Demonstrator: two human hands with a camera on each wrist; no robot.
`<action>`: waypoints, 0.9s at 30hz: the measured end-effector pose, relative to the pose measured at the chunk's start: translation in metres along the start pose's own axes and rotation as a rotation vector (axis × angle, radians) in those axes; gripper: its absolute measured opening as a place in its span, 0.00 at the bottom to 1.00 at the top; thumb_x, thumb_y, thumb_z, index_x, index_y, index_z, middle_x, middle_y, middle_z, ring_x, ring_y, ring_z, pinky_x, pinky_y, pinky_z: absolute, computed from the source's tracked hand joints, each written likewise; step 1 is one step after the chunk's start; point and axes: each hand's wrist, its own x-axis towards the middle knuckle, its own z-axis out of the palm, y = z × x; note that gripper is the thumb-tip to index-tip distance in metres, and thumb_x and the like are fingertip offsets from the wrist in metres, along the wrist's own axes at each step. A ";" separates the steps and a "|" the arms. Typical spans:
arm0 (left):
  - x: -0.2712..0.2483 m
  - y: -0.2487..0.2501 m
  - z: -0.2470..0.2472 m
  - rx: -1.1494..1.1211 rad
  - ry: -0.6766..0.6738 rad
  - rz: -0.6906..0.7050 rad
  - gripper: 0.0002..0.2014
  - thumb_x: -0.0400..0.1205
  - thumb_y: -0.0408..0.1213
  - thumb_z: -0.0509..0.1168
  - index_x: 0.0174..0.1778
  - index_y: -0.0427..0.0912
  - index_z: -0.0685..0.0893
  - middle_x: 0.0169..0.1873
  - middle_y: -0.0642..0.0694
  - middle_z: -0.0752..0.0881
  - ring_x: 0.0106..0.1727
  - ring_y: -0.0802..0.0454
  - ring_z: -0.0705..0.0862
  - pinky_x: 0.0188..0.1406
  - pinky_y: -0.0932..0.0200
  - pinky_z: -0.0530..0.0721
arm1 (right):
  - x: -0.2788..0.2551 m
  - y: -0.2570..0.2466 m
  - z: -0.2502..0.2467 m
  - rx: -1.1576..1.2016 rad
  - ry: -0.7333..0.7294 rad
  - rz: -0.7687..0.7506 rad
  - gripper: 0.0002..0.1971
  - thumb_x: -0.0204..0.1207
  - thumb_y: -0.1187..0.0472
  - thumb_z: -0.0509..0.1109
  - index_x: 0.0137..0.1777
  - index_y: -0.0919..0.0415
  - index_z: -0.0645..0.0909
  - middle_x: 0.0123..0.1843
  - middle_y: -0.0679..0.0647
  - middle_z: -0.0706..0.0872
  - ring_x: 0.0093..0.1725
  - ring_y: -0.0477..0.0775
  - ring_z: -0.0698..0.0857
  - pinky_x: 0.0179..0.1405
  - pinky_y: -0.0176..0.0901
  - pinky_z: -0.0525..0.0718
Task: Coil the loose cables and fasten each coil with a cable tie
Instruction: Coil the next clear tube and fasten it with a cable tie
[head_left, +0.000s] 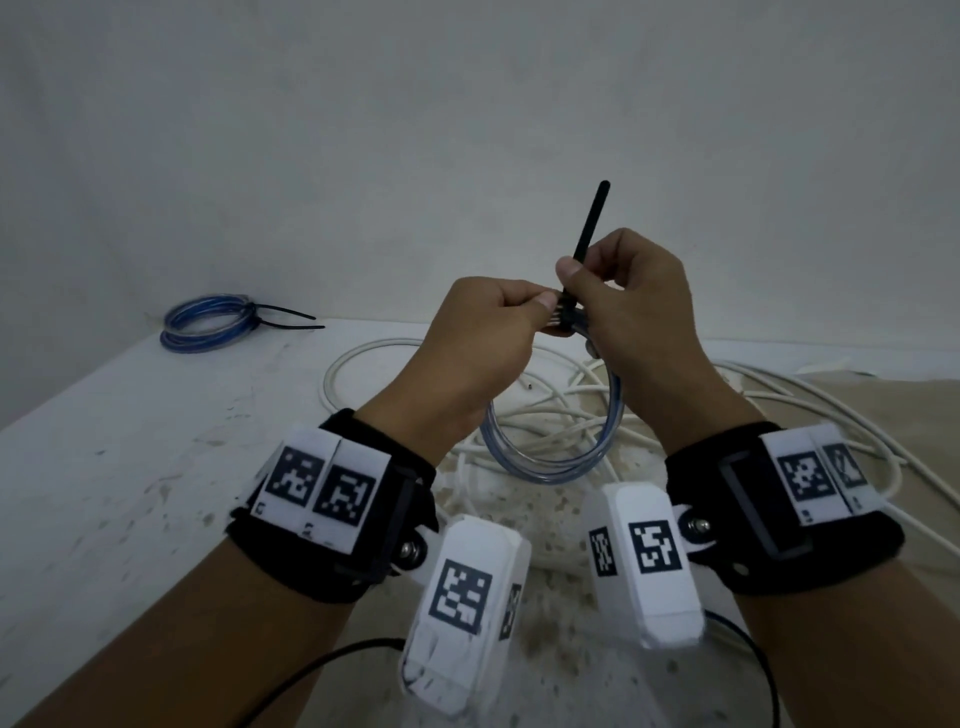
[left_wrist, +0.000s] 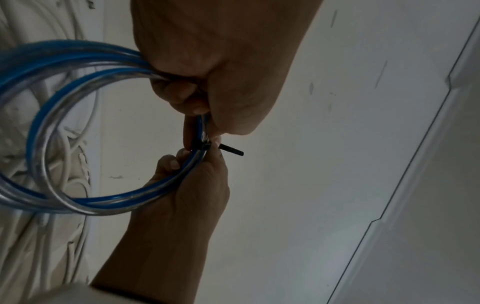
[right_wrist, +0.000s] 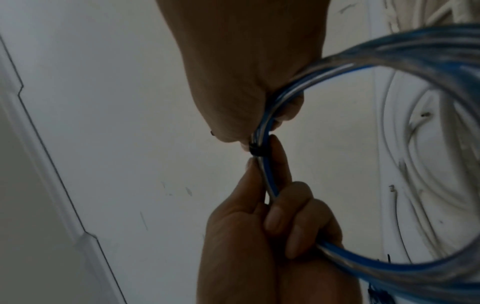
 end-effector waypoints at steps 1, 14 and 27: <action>0.001 -0.001 0.000 0.008 0.006 0.007 0.11 0.88 0.34 0.61 0.52 0.38 0.90 0.37 0.46 0.90 0.16 0.69 0.77 0.60 0.41 0.78 | 0.001 0.000 -0.001 -0.007 0.001 -0.006 0.11 0.76 0.59 0.74 0.35 0.56 0.77 0.34 0.50 0.82 0.32 0.52 0.80 0.35 0.46 0.79; 0.004 -0.015 0.001 0.068 0.053 0.159 0.04 0.79 0.37 0.74 0.44 0.43 0.94 0.34 0.48 0.92 0.42 0.50 0.92 0.52 0.46 0.90 | 0.007 0.001 -0.003 0.128 0.005 0.151 0.12 0.75 0.64 0.76 0.32 0.60 0.78 0.30 0.57 0.83 0.32 0.56 0.83 0.38 0.55 0.88; 0.006 -0.018 -0.003 0.126 0.012 0.159 0.05 0.81 0.37 0.71 0.46 0.46 0.93 0.34 0.50 0.93 0.44 0.48 0.92 0.56 0.43 0.88 | 0.003 0.004 -0.001 0.174 0.042 0.247 0.14 0.74 0.65 0.76 0.30 0.60 0.77 0.22 0.49 0.80 0.27 0.54 0.78 0.32 0.46 0.80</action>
